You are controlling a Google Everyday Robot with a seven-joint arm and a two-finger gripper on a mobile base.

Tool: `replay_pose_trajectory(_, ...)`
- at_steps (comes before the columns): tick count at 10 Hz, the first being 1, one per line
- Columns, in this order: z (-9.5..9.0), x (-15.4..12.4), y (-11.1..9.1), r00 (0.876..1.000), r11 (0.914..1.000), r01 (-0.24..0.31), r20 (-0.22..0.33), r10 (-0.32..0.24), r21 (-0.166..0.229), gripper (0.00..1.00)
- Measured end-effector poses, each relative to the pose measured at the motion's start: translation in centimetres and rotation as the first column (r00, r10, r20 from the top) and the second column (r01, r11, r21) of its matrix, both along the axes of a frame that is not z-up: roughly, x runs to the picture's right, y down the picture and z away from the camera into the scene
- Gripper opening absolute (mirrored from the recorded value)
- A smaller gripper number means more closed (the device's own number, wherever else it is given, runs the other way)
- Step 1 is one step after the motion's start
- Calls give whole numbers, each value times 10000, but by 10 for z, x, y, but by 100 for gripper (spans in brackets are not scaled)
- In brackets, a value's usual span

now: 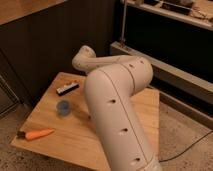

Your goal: Place the bottle in the ceramic bowl

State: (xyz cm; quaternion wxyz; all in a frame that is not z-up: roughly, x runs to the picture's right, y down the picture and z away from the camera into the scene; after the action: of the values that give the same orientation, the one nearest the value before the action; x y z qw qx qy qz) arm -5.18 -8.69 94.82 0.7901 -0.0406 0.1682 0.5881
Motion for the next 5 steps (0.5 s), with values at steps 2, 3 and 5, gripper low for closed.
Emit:
replay_pose_trajectory(2, -2, -3, 2, 10000, 10000, -15, 68, 15, -60, 80)
replay_pose_trajectory(3, -3, -5, 3, 9999, 9999, -29, 105, 30, -98, 80)
replay_pose_trajectory(5, -6, -6, 3, 9998, 9999, -86, 160, 88, -132, 80)
